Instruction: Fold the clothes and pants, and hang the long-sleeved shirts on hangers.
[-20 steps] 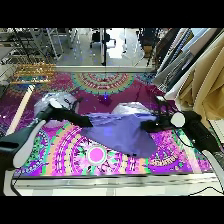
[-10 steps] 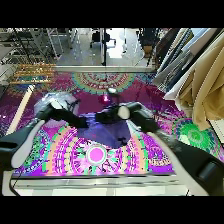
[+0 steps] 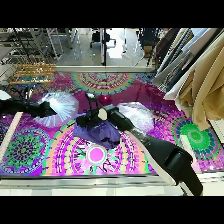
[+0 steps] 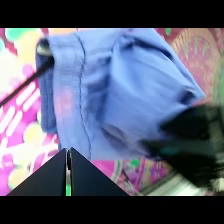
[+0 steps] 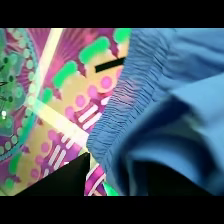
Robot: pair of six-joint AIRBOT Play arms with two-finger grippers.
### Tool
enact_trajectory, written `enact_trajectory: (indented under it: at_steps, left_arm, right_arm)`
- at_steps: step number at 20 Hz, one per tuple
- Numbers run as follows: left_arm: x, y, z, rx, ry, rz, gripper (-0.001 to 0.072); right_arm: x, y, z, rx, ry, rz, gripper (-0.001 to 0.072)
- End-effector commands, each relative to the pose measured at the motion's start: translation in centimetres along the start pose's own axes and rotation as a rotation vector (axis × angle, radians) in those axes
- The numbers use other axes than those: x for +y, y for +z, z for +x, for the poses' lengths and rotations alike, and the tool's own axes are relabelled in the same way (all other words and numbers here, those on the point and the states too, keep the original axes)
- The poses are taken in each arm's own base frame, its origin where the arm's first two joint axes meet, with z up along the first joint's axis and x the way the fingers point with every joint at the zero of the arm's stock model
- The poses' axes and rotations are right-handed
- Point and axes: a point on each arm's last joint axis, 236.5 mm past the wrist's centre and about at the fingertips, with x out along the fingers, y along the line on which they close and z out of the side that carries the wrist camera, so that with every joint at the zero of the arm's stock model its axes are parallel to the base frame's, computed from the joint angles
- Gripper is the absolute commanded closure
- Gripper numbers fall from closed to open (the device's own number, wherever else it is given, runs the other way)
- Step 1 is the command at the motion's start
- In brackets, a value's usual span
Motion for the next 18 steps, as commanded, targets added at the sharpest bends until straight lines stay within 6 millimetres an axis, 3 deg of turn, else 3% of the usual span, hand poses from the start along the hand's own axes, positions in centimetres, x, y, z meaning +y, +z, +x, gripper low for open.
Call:
enact_trajectory:
  at_steps: [1, 4, 6, 7, 9, 11, 14, 15, 16, 18]
  left_arm:
    - [-0.4, -1.2, -1.2, 0.036, -0.015, -0.004, 0.0694]
    - [-1.7, -1.7, -0.3, 0.064, -0.028, 0.025, 0.0694]
    - [-2.5, -1.9, 0.2, 0.078, -0.034, 0.052, 0.0694]
    - [-3.0, -2.1, 0.5, 0.087, -0.038, 0.073, 0.0694]
    - [-3.5, -2.9, 0.7, 0.124, -0.053, 0.111, 0.0694]
    - [-4.0, -4.4, 0.5, 0.187, -0.078, 0.135, 0.0694]
    - [-4.2, -4.8, 0.4, 0.204, -0.085, 0.135, 0.0694]
    - [-4.2, -4.8, 0.4, 0.205, -0.085, 0.136, 0.0694]
    - [-4.2, -4.8, 0.4, 0.205, -0.085, 0.135, 0.0694]
    - [-4.1, -4.9, 0.5, 0.206, -0.086, 0.141, 0.0694]
  right_arm:
    - [-1.5, 2.7, -7.9, -0.009, -0.099, -0.137, 0.0240]
    - [-7.7, 4.0, -17.1, -0.030, -0.267, -0.095, 0.0192]
    - [-11.0, 3.0, -20.4, 0.006, -0.296, -0.016, 0.0192]
    - [-12.1, 2.2, -20.5, 0.034, -0.277, 0.027, 0.0193]
    - [-13.4, 0.1, -18.6, 0.093, -0.188, 0.128, 0.0193]
    - [-14.8, -1.7, -15.0, 0.102, -0.090, 0.248, 0.0194]
    - [-17.9, -4.6, -10.4, 0.066, -0.025, 0.419, 0.0219]
    - [-17.5, -5.9, -9.4, 0.086, 0.025, 0.392, 0.0218]
    - [-15.9, -6.9, -8.6, 0.102, 0.111, 0.313, 0.0193]
    - [-13.1, -7.1, -7.9, 0.074, 0.236, 0.158, 0.0175]
